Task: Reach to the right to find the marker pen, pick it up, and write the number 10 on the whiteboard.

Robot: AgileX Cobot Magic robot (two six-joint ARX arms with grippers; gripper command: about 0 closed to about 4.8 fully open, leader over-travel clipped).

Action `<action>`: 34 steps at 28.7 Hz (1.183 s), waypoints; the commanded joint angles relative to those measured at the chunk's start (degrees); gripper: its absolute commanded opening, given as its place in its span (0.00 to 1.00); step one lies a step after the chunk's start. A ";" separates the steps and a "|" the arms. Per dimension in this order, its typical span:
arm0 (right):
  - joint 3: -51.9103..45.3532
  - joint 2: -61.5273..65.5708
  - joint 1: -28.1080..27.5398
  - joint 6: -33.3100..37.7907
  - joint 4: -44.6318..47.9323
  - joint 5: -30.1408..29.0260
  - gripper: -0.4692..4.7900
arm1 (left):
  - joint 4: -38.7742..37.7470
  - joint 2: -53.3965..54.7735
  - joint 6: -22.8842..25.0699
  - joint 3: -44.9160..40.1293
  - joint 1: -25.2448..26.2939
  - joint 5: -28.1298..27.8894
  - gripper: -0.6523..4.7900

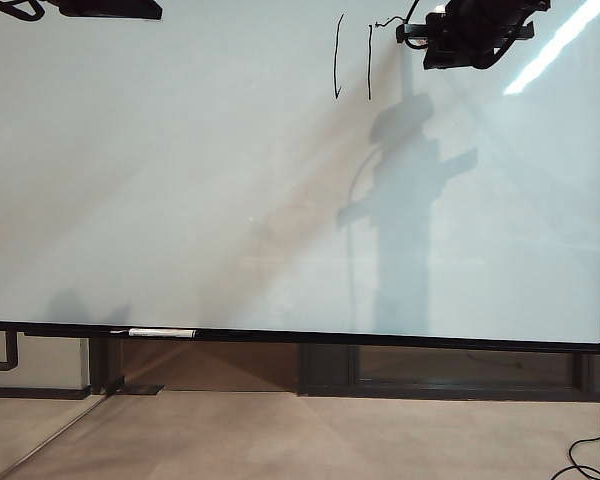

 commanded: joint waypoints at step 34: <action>-7.74 -0.09 -0.20 2.32 0.72 -0.87 0.08 | 2.47 -0.26 0.26 0.24 -0.07 0.24 0.11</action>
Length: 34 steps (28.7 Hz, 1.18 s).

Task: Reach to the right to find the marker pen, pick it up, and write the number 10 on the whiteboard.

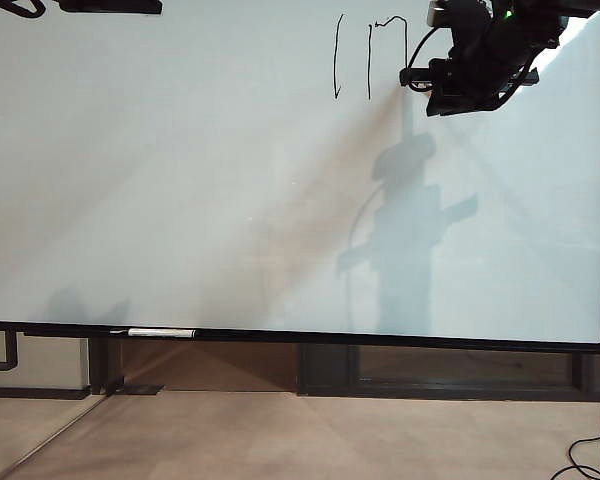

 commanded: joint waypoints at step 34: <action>-4.15 -0.13 4.63 2.10 5.88 -3.58 0.08 | 2.05 -0.28 0.46 0.24 -0.07 0.24 0.11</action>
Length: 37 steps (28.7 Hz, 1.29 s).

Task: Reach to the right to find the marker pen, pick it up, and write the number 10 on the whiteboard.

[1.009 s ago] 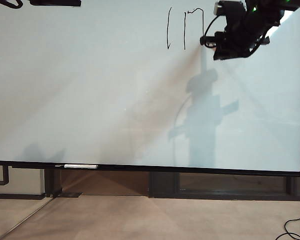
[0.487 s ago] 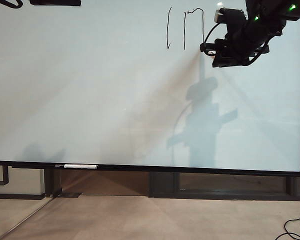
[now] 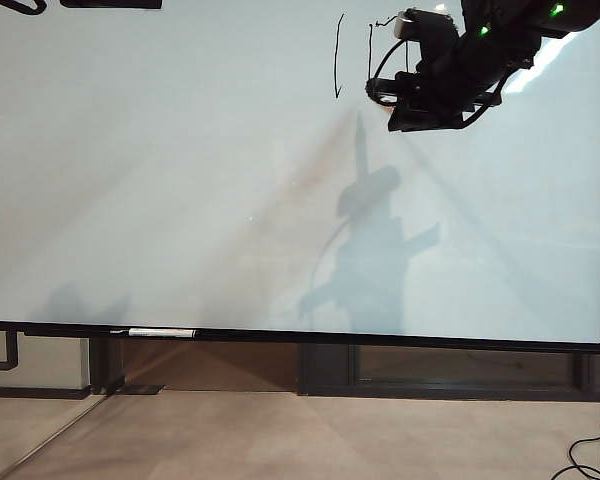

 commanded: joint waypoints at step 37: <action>4.52 4.07 -1.42 0.26 -0.63 3.48 0.08 | 1.99 -0.28 0.42 0.22 -0.07 0.20 0.11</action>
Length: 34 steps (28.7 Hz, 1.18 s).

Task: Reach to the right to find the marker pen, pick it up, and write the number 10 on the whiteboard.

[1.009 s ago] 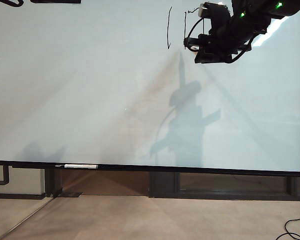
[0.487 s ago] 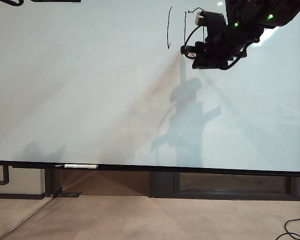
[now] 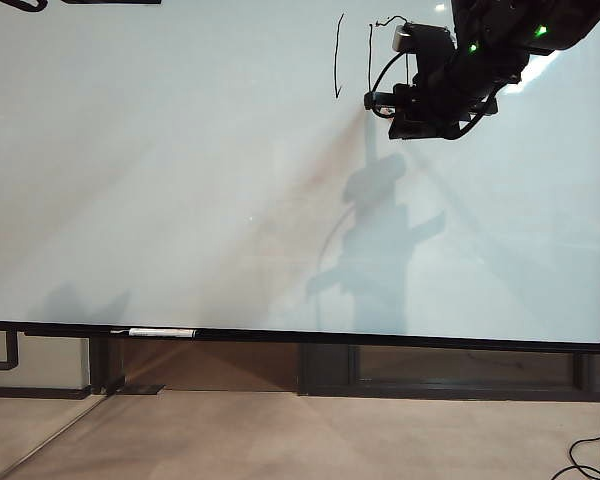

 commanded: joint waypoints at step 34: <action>-3.50 -5.77 -4.13 -1.31 -3.67 5.16 0.08 | 0.74 -0.52 0.00 0.22 -0.04 0.26 0.11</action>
